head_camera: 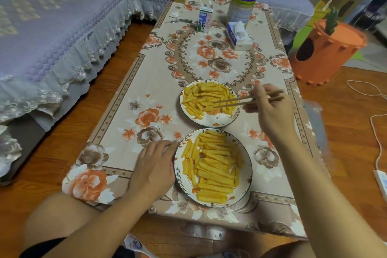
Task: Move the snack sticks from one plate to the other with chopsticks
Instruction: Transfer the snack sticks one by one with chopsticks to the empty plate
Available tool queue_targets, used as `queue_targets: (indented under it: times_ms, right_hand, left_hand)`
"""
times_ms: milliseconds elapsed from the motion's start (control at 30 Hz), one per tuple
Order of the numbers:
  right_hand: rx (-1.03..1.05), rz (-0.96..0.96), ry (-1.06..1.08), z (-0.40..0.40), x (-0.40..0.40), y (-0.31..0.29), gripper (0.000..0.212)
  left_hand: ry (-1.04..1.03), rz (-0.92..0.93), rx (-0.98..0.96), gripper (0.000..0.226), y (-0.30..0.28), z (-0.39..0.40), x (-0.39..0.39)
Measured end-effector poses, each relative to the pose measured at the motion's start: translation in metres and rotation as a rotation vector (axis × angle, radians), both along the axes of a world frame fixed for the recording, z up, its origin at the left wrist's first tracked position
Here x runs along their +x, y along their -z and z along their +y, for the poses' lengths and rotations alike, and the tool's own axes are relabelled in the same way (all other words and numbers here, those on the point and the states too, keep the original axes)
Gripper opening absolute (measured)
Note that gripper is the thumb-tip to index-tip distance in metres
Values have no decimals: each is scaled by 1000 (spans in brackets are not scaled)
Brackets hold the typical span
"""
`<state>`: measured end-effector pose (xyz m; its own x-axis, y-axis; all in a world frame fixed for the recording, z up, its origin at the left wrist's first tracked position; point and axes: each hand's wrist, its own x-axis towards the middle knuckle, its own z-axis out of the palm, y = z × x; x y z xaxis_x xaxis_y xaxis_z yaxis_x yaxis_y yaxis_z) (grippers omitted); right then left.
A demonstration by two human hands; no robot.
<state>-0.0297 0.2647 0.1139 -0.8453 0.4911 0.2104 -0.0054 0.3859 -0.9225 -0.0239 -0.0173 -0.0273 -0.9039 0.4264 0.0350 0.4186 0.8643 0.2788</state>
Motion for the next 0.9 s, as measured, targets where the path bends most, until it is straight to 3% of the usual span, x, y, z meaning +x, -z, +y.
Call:
queue_targets:
  times_ms: [233,533,900]
  right_hand:
    - [33,131,41,-2,-31,8,28]
    - [134,65,-2,7,-54,13,34]
    - [15,4,-4,10,-57,1,25]
  left_hand:
    - [-1,14,1,51,2,-1,-1]
    - [3,23,-5,48,5,-1,-2]
    - [-13,41,16,51,4,1,-1]
